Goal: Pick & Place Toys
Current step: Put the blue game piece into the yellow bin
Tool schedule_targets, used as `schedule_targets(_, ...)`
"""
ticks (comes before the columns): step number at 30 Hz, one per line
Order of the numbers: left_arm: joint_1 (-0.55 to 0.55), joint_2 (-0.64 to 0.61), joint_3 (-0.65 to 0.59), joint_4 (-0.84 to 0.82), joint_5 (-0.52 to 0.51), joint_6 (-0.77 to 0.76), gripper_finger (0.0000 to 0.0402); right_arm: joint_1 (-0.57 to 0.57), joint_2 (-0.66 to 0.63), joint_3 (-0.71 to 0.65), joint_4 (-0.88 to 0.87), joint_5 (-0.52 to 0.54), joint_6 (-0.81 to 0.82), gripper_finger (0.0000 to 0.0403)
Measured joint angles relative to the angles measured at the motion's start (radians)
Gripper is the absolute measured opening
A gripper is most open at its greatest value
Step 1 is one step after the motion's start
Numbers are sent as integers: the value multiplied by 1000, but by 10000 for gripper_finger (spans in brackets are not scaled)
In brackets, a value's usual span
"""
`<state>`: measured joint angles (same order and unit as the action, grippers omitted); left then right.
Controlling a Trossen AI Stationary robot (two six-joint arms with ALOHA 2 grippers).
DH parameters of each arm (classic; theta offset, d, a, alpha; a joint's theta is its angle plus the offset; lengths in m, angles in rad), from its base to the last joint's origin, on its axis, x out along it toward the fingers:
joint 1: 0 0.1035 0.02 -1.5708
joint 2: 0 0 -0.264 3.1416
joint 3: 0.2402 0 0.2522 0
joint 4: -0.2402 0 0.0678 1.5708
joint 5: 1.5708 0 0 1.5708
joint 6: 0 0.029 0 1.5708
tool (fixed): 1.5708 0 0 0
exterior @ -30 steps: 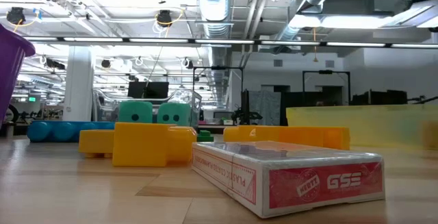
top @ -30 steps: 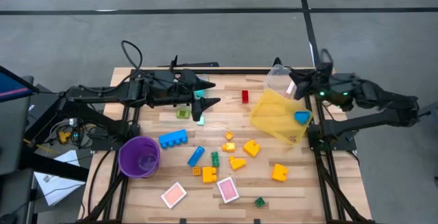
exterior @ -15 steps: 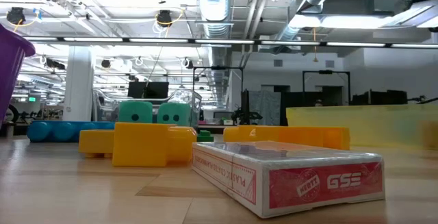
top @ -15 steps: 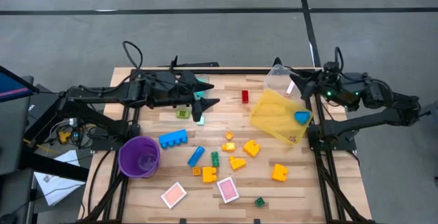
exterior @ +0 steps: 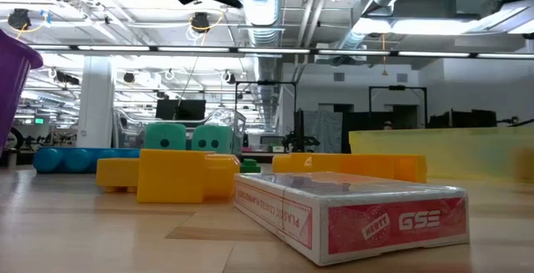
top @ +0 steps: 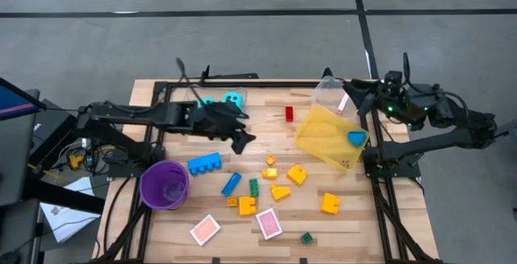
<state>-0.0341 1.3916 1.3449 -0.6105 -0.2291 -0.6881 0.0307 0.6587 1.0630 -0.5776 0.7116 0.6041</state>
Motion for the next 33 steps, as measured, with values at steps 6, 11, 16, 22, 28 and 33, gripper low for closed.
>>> schedule_targets(6, -5, 111, 2, -107, 24, -132, 301, 2, -24, 0, 32, -5, -13, 286)
schedule_targets(11, -5, 214, 1, -191, 97, -181, 301, 3, -55, 0, 35, -9, -22, 286)
schedule_targets(16, -5, 289, 1, -213, 178, -139, 301, 2, -99, 0, 34, -37, -42, 286)
schedule_targets(22, 4, 308, 1, -498, 163, -1, 301, 2, -152, 0, 36, -91, -85, 286)
schedule_targets(28, 37, 308, 1, -686, 158, 115, 306, 2, -193, 0, 36, -131, -112, 286)
schedule_targets(33, 55, 308, 1, -703, 213, 189, 356, 2, -197, 0, 39, -147, -118, 286)
